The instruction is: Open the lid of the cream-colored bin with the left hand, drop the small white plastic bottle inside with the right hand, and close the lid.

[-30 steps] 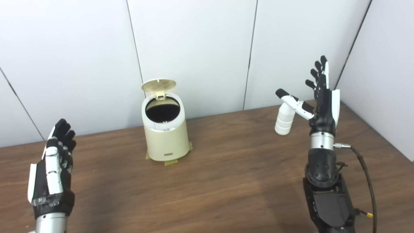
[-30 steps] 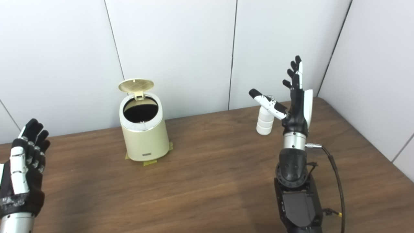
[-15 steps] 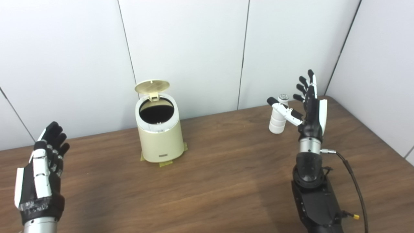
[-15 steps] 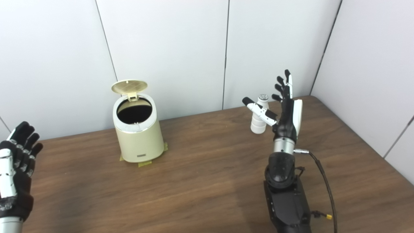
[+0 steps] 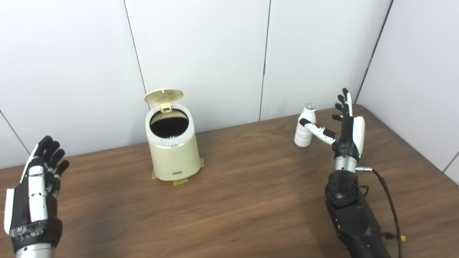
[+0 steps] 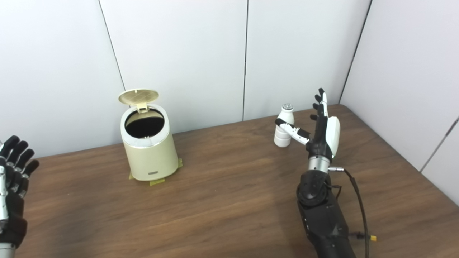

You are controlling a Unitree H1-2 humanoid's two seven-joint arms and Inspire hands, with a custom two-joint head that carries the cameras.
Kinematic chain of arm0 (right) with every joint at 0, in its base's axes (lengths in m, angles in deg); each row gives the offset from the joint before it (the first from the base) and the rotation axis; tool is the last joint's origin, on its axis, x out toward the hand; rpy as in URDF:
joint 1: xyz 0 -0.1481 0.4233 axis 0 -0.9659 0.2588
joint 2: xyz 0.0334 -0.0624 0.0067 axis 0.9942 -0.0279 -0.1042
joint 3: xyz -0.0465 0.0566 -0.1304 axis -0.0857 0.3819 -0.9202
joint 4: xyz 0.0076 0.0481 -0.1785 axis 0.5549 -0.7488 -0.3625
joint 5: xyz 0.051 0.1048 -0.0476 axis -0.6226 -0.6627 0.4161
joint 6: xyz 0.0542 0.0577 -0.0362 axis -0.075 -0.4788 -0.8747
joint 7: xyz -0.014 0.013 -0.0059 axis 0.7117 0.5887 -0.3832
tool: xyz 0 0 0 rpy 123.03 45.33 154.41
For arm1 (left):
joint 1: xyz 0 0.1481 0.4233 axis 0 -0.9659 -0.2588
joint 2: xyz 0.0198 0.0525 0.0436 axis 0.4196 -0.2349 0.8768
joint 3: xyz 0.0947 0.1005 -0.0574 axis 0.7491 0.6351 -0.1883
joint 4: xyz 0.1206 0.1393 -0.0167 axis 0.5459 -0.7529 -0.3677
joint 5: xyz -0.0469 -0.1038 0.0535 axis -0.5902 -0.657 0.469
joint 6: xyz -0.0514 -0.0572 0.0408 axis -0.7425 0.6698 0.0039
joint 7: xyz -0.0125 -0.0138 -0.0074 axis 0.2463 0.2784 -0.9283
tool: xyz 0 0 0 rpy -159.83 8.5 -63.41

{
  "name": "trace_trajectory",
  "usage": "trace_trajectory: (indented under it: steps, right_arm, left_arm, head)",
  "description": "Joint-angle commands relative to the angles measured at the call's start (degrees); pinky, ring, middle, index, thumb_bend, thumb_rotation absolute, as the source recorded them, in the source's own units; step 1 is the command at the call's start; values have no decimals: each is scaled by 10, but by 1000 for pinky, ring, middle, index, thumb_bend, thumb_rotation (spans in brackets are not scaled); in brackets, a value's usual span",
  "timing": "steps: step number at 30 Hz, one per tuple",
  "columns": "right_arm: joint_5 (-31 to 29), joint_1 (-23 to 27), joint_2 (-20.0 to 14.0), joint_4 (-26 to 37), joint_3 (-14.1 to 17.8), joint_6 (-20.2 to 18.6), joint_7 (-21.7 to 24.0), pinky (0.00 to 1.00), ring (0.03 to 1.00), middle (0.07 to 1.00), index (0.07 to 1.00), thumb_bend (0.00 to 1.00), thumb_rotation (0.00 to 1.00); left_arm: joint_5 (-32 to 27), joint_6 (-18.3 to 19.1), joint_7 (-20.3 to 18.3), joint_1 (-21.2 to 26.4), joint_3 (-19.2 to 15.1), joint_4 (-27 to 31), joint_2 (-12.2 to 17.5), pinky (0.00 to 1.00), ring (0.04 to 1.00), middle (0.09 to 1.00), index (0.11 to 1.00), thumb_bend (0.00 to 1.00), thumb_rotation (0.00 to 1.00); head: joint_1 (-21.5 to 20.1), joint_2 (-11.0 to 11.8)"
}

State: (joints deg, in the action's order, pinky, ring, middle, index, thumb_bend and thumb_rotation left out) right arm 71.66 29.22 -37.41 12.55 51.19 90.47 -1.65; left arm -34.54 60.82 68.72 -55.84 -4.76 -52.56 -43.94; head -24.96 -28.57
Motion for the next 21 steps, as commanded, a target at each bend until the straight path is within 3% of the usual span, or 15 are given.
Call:
trace_trajectory:
  steps: [1,9,14,21]
  right_arm:
    - [9,31,-19,4,-2,31,-17,745,896,955,966,895,350]
    - [-17,43,-25,-30,-4,27,-1,808,912,952,965,868,320]
    - [-59,49,-23,-39,3,21,26,723,844,883,915,880,330]
    - [-57,51,-30,-31,-8,-21,50,682,826,890,897,876,346]
  left_arm:
    - [-3,-2,0,27,-1,21,4,905,923,925,929,199,917]
    - [-2,-1,0,27,1,23,4,900,917,916,913,207,905]
    - [0,0,1,27,2,25,2,900,913,913,906,202,903]
    - [-2,4,-1,25,6,40,2,895,909,912,904,204,876]
  head:
    - [-2,1]
    - [-4,3]
    - [-3,4]
    - [-2,3]
